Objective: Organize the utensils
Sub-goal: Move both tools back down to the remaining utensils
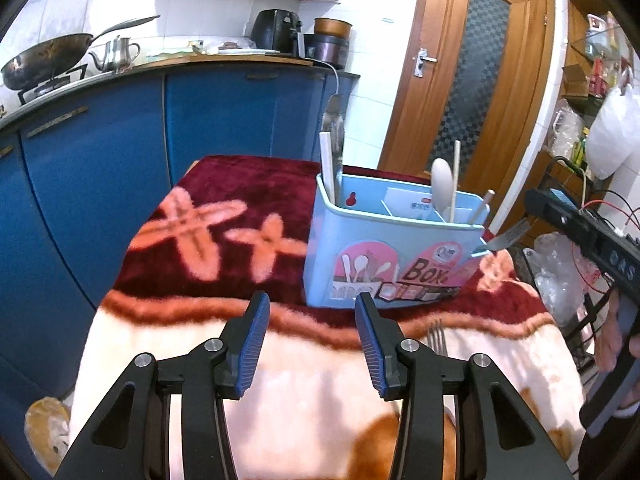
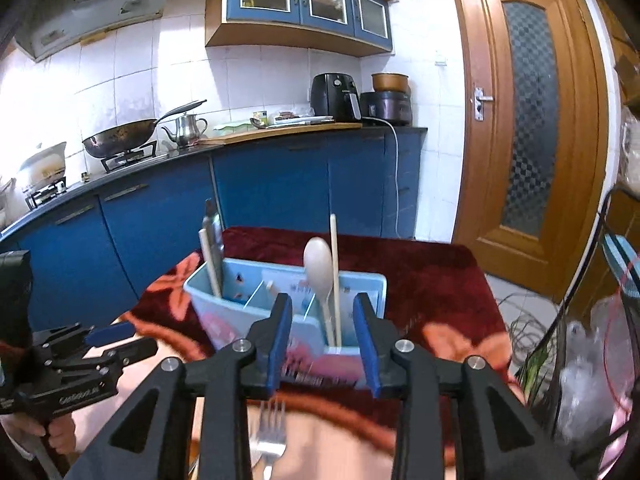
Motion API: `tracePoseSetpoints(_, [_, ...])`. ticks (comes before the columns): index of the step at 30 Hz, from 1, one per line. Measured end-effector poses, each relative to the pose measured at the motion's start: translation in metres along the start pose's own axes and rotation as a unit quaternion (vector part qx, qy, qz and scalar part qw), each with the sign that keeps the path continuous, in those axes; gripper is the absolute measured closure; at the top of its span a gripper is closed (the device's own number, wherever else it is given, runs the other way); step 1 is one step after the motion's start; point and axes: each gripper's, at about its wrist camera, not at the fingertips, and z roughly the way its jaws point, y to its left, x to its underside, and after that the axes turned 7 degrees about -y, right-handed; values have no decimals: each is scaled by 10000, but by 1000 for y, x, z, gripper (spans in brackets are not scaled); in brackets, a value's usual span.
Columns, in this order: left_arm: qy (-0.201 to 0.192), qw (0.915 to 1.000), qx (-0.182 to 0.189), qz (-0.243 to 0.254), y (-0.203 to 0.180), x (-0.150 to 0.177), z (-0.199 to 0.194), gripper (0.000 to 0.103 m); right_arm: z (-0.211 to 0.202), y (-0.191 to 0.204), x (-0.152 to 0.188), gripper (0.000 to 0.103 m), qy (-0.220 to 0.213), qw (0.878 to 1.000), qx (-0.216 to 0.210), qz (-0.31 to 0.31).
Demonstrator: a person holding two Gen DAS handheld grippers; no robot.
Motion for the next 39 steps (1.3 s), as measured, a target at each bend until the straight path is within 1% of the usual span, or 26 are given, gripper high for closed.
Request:
tracePoseSetpoints(3, [-2,10000,31,32,-3,4,-8,54,-14,2,11,61,69,9998,-41,178])
tracePoseSetpoints(6, [22,10000,81,49,-6,10,-17,54,-25,5,23,60,172,9995,-21,275])
tracePoseSetpoints(9, [57,9999,110,78,-9,15,-23,54,-32,6,36,56,316,9987,42,404])
tracePoseSetpoints(15, [216,9995,216,111,-17,33,-34,51,-45,5,64,55,575,9962,69,643])
tracePoseSetpoints(20, [377,9987,284,181,-26,47,-34,51,-51,5,79,54,707,9947,100,742])
tracePoseSetpoints(28, [674,9967,344,278,-40,62,-21,50,-49,0,96,52,844,9931,143,805])
tracePoseSetpoints(34, [910,9948,317,326,-47,69,-2,50,-42,-6,106,52,928,9919,180,848])
tracePoseSetpoints(39, [1072,9930,341,359,-53,71,15,51,-34,-14,112,52,983,9909,128,915])
